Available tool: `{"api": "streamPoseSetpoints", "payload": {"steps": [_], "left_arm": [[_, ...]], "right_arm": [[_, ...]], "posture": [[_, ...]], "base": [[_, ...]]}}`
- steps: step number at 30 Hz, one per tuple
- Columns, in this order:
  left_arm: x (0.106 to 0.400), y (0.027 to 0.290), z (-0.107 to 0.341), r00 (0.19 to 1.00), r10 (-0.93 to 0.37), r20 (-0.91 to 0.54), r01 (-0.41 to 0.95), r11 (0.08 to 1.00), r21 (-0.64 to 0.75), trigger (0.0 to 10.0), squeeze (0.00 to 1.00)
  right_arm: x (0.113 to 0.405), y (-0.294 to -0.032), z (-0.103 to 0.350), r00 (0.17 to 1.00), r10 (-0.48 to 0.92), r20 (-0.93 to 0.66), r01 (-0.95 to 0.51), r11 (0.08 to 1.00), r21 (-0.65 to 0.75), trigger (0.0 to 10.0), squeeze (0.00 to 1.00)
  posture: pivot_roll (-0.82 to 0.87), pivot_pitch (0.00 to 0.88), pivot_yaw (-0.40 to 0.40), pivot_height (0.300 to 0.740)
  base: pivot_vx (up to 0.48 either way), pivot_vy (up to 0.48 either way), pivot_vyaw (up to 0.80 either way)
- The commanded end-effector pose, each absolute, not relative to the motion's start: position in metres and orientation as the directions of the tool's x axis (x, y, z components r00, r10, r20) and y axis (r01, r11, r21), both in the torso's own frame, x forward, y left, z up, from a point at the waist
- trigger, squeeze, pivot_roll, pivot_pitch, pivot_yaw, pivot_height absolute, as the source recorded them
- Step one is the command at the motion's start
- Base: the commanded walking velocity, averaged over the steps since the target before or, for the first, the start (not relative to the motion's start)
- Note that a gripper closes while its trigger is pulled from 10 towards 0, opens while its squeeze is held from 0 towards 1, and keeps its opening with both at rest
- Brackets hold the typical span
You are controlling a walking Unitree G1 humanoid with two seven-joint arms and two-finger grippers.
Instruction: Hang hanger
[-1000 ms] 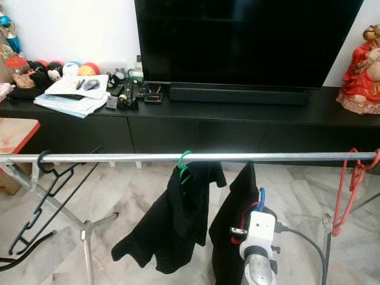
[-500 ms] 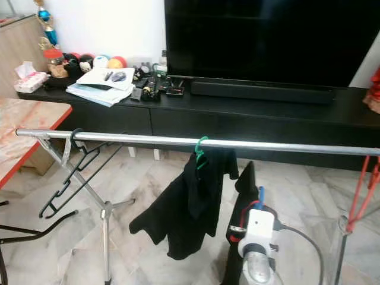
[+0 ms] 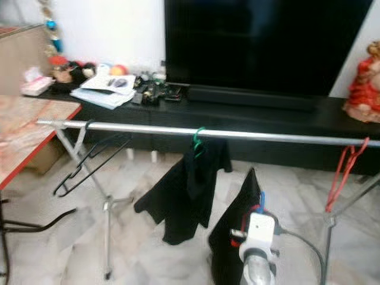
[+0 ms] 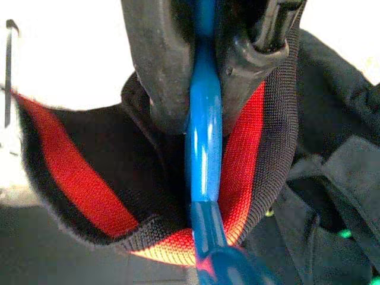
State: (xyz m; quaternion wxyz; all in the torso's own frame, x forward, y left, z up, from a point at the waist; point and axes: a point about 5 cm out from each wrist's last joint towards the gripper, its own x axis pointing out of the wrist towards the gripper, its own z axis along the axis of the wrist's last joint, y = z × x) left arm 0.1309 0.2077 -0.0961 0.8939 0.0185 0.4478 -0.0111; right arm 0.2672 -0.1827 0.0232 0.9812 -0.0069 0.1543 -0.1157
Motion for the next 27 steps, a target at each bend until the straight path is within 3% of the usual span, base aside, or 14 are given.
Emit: {"api": "streamPoseSetpoints", "payload": {"steps": [1, 15, 27], "left_arm": [[0.134, 0.212, -0.095, 0.597, 0.004, -0.802, 0.056, 0.997, 0.047, 10.0, 0.0], [0.151, 0.187, -0.094, 0.606, -0.008, -0.795, 0.061, 0.998, 0.036, 10.0, 0.0], [0.149, 0.19, -0.094, 0.603, 0.001, -0.798, 0.055, 0.998, 0.042, 10.0, 0.0]], "right_arm": [[0.269, -0.183, 0.027, 0.929, -0.236, -0.284, 0.233, 0.971, -0.046, 10.0, 0.0], [0.27, -0.181, 0.023, 0.925, -0.208, -0.317, 0.197, 0.978, -0.065, 10.0, 0.0], [0.27, -0.18, 0.021, 0.921, -0.185, -0.343, 0.171, 0.983, -0.072, 10.0, 0.0]], "posture": [[0.12, 0.022, -0.007, 0.74], [0.12, 0.038, -0.012, 0.74], [0.12, 0.048, -0.013, 0.74]], "base": [[-0.266, 0.0, 0.0], [-0.268, 0.0, 0.0], [-0.268, 0.0, 0.0]]}}
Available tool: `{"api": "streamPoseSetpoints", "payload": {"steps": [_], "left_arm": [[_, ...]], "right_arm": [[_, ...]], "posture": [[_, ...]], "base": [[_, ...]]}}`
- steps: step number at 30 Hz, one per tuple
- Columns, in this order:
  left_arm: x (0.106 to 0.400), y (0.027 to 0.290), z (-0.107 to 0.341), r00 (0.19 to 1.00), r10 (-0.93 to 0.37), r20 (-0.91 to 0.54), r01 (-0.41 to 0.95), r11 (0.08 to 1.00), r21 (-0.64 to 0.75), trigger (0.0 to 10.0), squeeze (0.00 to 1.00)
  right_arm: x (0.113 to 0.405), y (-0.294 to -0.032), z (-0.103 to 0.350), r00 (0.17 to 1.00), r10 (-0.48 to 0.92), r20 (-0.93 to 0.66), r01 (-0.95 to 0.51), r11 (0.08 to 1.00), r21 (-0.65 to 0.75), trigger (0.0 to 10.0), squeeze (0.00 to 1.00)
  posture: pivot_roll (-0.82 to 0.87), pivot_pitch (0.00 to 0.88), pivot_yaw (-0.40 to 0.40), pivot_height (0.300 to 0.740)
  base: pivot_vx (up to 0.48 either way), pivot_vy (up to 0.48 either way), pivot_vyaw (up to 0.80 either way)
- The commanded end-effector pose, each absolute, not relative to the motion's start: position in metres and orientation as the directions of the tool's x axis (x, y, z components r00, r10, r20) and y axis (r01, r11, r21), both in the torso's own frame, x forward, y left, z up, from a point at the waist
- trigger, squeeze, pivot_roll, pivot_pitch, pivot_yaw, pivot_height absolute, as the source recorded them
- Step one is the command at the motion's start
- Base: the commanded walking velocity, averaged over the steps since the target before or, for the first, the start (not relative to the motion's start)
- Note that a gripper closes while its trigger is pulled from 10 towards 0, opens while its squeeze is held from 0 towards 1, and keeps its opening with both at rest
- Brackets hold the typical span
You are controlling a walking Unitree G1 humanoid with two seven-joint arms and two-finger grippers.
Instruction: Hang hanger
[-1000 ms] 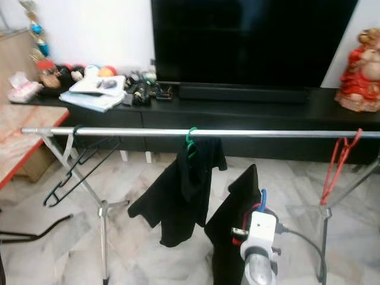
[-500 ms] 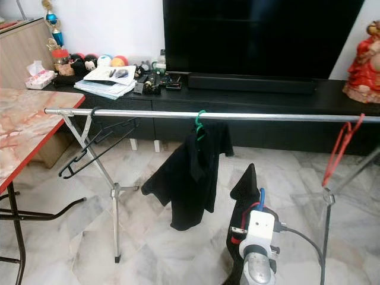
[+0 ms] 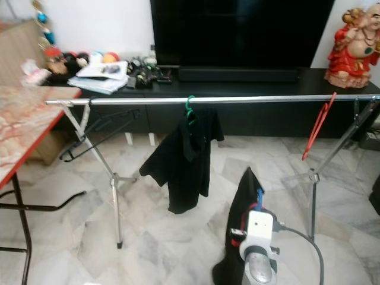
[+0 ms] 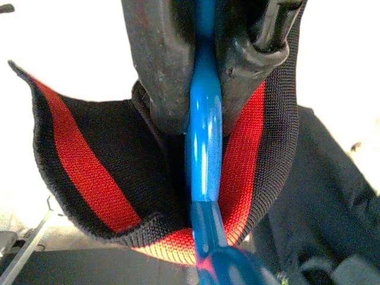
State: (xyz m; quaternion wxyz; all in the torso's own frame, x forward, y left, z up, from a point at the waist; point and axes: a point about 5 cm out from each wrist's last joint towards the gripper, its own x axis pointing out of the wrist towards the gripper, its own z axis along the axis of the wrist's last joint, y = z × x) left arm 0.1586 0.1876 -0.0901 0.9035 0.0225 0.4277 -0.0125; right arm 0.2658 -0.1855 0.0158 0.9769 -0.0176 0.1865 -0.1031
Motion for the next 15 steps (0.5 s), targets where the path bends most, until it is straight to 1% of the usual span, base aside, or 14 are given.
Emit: {"api": "streamPoseSetpoints", "payload": {"steps": [1, 10, 15], "left_arm": [[0.1493, 0.1902, -0.0941, 0.603, 0.001, -0.798, 0.055, 0.998, 0.042, 10.0, 0.0], [0.1491, 0.1909, -0.0939, 0.605, 0.004, -0.796, 0.05, 0.998, 0.043, 10.0, 0.0], [0.1492, 0.1916, -0.0938, 0.606, 0.011, -0.795, 0.046, 0.998, 0.049, 10.0, 0.0]], "right_arm": [[0.2702, -0.1802, 0.0209, 0.921, -0.185, -0.343, 0.171, 0.983, -0.072, 10.0, 0.0], [0.2717, -0.1789, 0.0189, 0.917, -0.157, -0.366, 0.138, 0.987, -0.079, 10.0, 0.0], [0.2719, -0.1767, 0.0176, 0.914, -0.139, -0.38, 0.118, 0.99, -0.078, 10.0, 0.0]], "posture": [[0.12, 0.048, -0.013, 0.74], [0.12, 0.049, -0.016, 0.74], [0.12, 0.049, -0.017, 0.74]], "base": [[-0.27, 0.0, 0.0], [-0.26, 0.0, 0.0], [0.0, 0.0, 0.0]]}}
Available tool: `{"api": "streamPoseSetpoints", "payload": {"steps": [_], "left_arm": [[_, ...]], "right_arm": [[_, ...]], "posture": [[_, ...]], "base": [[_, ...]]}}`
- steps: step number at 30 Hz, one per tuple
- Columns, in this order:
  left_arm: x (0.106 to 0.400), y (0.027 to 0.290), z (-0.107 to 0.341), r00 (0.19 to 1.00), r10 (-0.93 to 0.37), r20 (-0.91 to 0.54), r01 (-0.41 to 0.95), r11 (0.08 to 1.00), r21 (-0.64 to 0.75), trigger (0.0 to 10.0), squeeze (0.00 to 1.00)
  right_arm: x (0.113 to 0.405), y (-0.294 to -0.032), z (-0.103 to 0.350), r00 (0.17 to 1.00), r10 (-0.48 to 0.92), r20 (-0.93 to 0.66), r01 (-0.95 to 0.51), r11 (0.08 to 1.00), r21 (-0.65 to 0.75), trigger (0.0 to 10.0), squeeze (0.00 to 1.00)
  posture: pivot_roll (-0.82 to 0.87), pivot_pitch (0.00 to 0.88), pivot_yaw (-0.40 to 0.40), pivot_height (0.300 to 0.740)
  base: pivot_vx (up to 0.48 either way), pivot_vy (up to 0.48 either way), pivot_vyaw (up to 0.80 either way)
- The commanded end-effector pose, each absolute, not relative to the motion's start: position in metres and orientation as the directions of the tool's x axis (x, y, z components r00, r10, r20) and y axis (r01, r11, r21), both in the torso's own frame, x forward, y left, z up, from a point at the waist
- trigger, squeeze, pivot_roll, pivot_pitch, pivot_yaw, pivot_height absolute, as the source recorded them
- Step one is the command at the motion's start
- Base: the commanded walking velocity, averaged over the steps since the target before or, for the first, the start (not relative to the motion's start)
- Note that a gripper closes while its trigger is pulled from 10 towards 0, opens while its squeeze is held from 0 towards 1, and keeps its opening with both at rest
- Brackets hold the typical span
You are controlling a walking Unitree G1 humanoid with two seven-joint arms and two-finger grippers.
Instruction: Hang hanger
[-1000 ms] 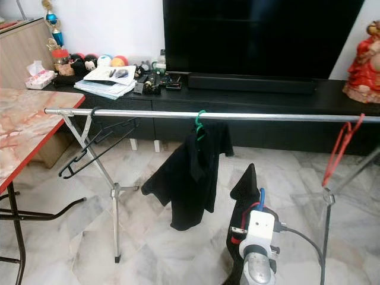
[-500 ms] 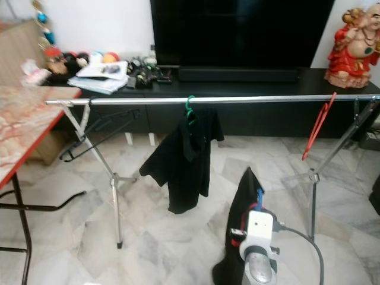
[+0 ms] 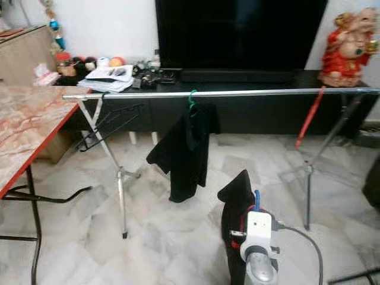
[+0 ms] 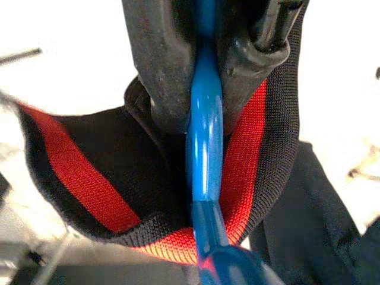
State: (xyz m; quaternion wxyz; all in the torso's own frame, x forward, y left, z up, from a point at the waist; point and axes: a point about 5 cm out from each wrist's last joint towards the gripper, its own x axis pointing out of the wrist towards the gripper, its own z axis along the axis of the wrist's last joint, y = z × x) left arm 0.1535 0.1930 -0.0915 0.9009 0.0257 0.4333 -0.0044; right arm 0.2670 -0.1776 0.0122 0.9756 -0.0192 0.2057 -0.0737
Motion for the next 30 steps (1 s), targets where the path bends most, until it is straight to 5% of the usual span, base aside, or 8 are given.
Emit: {"api": "streamPoseSetpoints", "payload": {"steps": [1, 10, 15, 22, 25, 30], "left_arm": [[0.15, 0.192, -0.094, 0.608, 0.011, -0.794, 0.047, 0.998, 0.049, 10.0, 0.0], [0.16, 0.197, -0.088, 0.642, 0.013, -0.767, 0.047, 0.997, 0.056, 10.0, 0.0], [0.164, 0.229, -0.074, 0.725, 0.031, -0.688, 0.074, 0.99, 0.122, 10.0, 0.0], [0.217, 0.24, -0.037, 0.856, -0.004, -0.517, 0.128, 0.97, 0.205, 10.0, 0.0], [0.24, 0.228, -0.02, 0.892, -0.098, -0.442, 0.227, 0.941, 0.25, 10.0, 0.0], [0.254, 0.198, -0.009, 0.832, -0.344, -0.435, 0.493, 0.818, 0.296, 10.0, 0.0]], "right_arm": [[0.273, -0.176, 0.017, 0.914, -0.132, -0.384, 0.111, 0.991, -0.078, 10.0, 0.0], [0.279, -0.173, 0.015, 0.903, -0.066, -0.425, 0.018, 0.993, -0.115, 10.0, 0.0], [0.284, -0.168, 0.013, 0.882, 0.059, -0.467, -0.147, 0.977, -0.155, 10.0, 0.0], [0.29, -0.169, 0.013, 0.806, 0.223, -0.548, -0.403, 0.885, -0.233, 10.0, 0.0], [0.291, -0.167, 0.017, 0.764, 0.312, -0.564, -0.511, 0.826, -0.236, 10.0, 0.0], [0.29, -0.167, 0.026, 0.646, 0.484, -0.591, -0.706, 0.674, -0.219, 10.0, 0.0]], "posture": [[0.12, 0.049, -0.017, 0.74], [0.12, 0.05, -0.016, 0.74], [0.12, 0.054, -0.018, 0.74], [0.12, 0.058, -0.023, 0.74], [0.13, 0.058, -0.025, 0.74], [0.12, 0.058, -0.024, 0.74]], "base": [[0.0, 0.0, 0.0], [0.0, 0.0, 0.0], [0.0, 0.0, 0.0], [0.0, 0.0, 0.0], [0.0, 0.0, 0.0], [0.0, 0.0, 0.0]]}}
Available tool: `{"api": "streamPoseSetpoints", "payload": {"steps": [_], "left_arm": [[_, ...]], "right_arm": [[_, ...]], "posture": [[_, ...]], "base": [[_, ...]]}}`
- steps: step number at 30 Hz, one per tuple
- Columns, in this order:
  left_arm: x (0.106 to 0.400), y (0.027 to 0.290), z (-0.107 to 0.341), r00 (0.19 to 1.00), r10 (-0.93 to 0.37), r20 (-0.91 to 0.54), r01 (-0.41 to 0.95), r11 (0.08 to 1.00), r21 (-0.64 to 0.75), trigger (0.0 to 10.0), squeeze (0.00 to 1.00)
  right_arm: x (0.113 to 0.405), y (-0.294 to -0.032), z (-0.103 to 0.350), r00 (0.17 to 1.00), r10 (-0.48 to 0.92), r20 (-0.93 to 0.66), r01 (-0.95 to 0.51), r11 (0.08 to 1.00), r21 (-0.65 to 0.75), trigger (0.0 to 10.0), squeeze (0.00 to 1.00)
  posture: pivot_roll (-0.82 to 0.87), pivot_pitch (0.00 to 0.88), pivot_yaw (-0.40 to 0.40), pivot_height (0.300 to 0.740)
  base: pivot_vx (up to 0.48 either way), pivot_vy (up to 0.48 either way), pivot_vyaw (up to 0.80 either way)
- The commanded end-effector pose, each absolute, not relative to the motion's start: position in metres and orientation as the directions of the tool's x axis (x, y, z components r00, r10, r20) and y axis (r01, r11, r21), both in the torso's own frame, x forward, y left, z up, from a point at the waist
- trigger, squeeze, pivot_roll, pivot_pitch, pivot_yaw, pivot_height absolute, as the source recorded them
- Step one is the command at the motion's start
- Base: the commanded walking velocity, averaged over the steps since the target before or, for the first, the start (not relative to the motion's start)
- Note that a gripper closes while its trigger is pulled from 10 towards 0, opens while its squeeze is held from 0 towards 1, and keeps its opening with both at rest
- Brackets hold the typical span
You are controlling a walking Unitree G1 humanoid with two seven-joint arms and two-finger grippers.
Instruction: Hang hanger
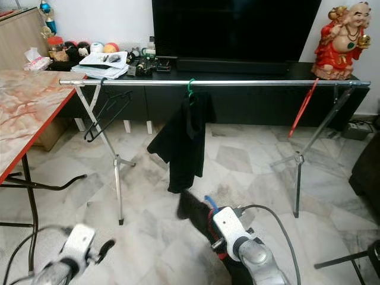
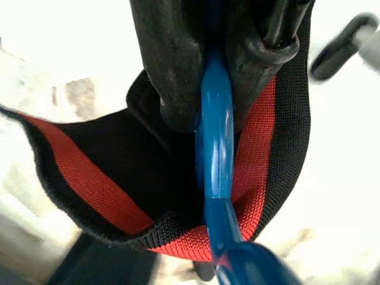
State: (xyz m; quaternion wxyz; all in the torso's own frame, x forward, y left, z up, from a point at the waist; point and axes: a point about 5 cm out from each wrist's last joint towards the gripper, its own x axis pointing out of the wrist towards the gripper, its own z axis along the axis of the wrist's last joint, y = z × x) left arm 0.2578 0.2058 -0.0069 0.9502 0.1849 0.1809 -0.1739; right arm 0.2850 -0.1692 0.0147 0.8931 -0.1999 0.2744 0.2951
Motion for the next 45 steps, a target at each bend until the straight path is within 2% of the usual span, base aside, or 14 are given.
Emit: {"api": "streamPoseSetpoints", "payload": {"steps": [1, 4, 8, 10, 12, 18, 27, 34, 38, 39, 40, 41, 45], "left_arm": [[0.256, 0.194, -0.008, 0.819, -0.373, -0.436, 0.524, 0.796, 0.303, 10.0, 0.0], [0.259, 0.189, -0.004, 0.794, -0.426, -0.435, 0.575, 0.758, 0.307, 10.0, 0.0], [0.26, 0.179, -0.001, 0.714, -0.528, -0.461, 0.685, 0.663, 0.302, 10.0, 0.0], [0.26, 0.177, -0.001, 0.699, -0.541, -0.468, 0.702, 0.643, 0.306, 10.0, 0.0], [0.26, 0.174, -0.001, 0.675, -0.56, -0.481, 0.727, 0.615, 0.305, 10.0, 0.0], [0.262, 0.168, -0.003, 0.652, -0.571, -0.498, 0.748, 0.592, 0.301, 10.0, 0.0], [0.264, 0.17, -0.004, 0.67, -0.544, -0.504, 0.723, 0.633, 0.277, 10.0, 0.0], [0.259, 0.173, -0.011, 0.633, -0.532, -0.562, 0.745, 0.615, 0.258, 10.0, 0.0], [0.261, 0.175, -0.011, 0.646, -0.525, -0.555, 0.728, 0.642, 0.24, 10.0, 0.0], [0.262, 0.175, -0.01, 0.647, -0.528, -0.55, 0.726, 0.647, 0.232, 5.3, 0.0], [0.262, 0.175, -0.01, 0.647, -0.529, -0.549, 0.726, 0.649, 0.23, 5.3, 0.0], [0.262, 0.175, -0.009, 0.648, -0.53, -0.547, 0.725, 0.651, 0.228, 0.0, 0.0], [0.266, 0.176, -0.006, 0.667, -0.531, -0.524, 0.707, 0.672, 0.219, 0.0, 0.0]], "right_arm": [[0.29, -0.167, 0.029, 0.623, 0.517, -0.587, -0.735, 0.643, -0.214, 10.0, 0.0], [0.287, -0.167, 0.036, 0.574, 0.581, -0.577, -0.792, 0.572, -0.211, 10.0, 0.0], [0.279, -0.173, 0.049, 0.464, 0.668, -0.581, -0.876, 0.444, -0.189, 10.0, 0.0], [0.276, -0.173, 0.052, 0.436, 0.687, -0.581, -0.892, 0.415, -0.179, 10.0, 0.0], [0.27, -0.172, 0.058, 0.364, 0.729, -0.579, -0.927, 0.34, -0.155, 10.0, 0.0], [0.254, -0.165, 0.068, 0.272, 0.778, -0.566, -0.961, 0.248, -0.121, 10.0, 0.0], [0.243, -0.165, 0.081, 0.239, 0.792, -0.562, -0.971, 0.209, -0.118, 10.0, 0.0], [0.248, -0.165, 0.093, 0.267, 0.804, -0.531, -0.964, 0.233, -0.132, 10.0, 0.0], [0.247, -0.163, 0.098, 0.266, 0.818, -0.51, -0.964, 0.235, -0.126, 10.0, 0.0], [0.246, -0.162, 0.099, 0.264, 0.82, -0.508, -0.964, 0.235, -0.122, 10.0, 0.0], [0.245, -0.162, 0.099, 0.263, 0.82, -0.508, -0.965, 0.234, -0.121, 10.0, 0.0], [0.245, -0.162, 0.099, 0.262, 0.821, -0.506, -0.965, 0.235, -0.118, 10.0, 0.0], [0.243, -0.161, 0.099, 0.262, 0.824, -0.503, -0.965, 0.239, -0.11, 10.0, 0.0]], "posture": [[0.12, 0.058, -0.025, 0.74], [0.12, 0.06, -0.024, 0.74], [0.11, 0.056, -0.022, 0.74], [0.11, 0.056, -0.022, 0.74], [0.1, 0.053, -0.02, 0.74], [0.09, 0.047, -0.021, 0.74], [0.09, 0.043, -0.024, 0.74], [0.08, 0.054, -0.029, 0.74], [0.08, 0.06, -0.027, 0.74], [0.08, 0.063, -0.027, 0.74], [0.08, 0.063, -0.027, 0.74], [0.08, 0.063, -0.027, 0.74], [0.07, 0.068, -0.025, 0.74]], "base": [[0.0, 0.0, 0.0], [0.0, 0.0, 0.0], [0.0, 0.0, 0.0], [0.0, 0.0, 0.0], [0.0, 0.0, 0.0], [0.0, 0.0, 0.0], [0.0, 0.0, 0.0], [0.0, 0.0, 0.0], [0.0, 0.0, 0.0], [0.0, 0.0, 0.0], [0.0, 0.0, 0.0], [0.0, 0.0, 0.0], [0.0, 0.0, 0.0]]}}
